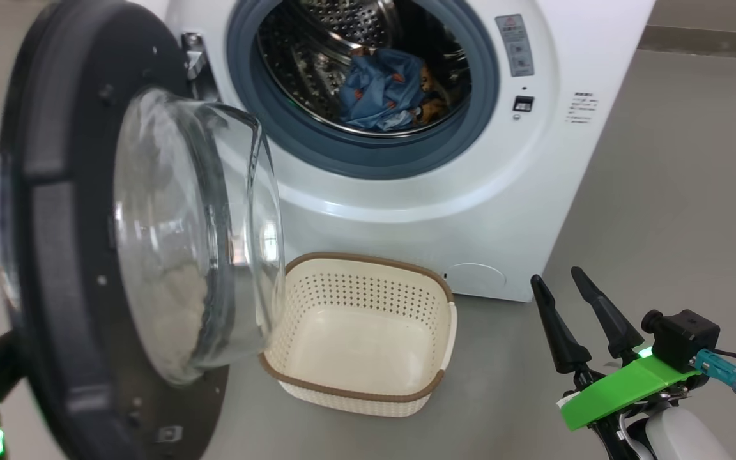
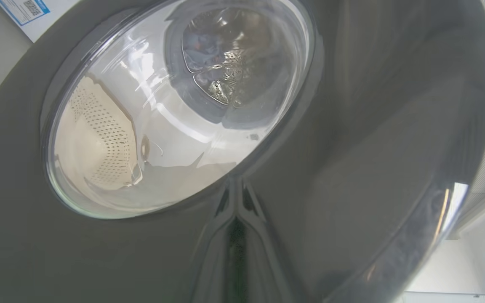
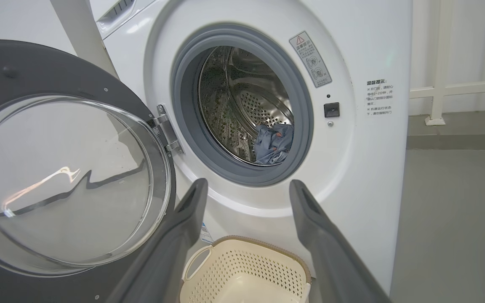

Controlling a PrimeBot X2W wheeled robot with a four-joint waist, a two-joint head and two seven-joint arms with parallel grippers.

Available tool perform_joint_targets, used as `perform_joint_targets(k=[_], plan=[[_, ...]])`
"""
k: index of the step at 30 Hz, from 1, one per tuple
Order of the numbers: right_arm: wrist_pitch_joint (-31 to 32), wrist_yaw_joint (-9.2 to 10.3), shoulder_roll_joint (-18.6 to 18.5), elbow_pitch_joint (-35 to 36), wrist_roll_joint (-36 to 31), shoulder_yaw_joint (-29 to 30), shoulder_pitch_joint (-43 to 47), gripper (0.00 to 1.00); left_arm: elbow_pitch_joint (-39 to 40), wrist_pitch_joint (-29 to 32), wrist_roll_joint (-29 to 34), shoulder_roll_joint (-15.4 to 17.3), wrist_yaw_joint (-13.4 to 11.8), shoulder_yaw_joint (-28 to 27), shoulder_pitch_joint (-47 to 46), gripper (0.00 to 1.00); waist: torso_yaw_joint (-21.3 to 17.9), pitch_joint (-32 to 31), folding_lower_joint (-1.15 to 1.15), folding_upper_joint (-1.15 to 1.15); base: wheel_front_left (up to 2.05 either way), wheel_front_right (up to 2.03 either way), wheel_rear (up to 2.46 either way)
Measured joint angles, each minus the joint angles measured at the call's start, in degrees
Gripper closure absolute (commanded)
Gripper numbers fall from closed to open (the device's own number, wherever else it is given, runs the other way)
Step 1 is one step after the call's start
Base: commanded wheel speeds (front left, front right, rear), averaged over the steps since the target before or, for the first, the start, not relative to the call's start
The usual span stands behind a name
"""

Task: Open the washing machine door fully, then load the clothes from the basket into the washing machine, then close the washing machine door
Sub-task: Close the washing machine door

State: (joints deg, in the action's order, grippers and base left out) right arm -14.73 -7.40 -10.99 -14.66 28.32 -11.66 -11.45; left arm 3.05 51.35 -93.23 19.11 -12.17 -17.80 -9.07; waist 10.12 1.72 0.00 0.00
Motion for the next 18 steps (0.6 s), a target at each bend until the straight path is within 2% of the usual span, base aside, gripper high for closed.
perform_joint_targets(k=[7, 18], plan=[[0.0, 0.0, 0.3, 0.0, 0.0, 0.4, 0.0, 0.0, 5.5, 0.4, -0.4, -2.2, -3.6, 2.6, 1.0, 1.0, -3.0, -0.5, 0.0, 0.0, 0.0, 0.0, 0.0], [0.0, 0.0, 0.4, 0.2, 0.0, 0.7, 0.4, 0.0, 10.1, -0.8, -0.3, -6.0, -5.4, 5.7, 1.2, 1.0, -10.0, -1.1, 0.0, 0.0, 0.0, 0.0, 0.0]])
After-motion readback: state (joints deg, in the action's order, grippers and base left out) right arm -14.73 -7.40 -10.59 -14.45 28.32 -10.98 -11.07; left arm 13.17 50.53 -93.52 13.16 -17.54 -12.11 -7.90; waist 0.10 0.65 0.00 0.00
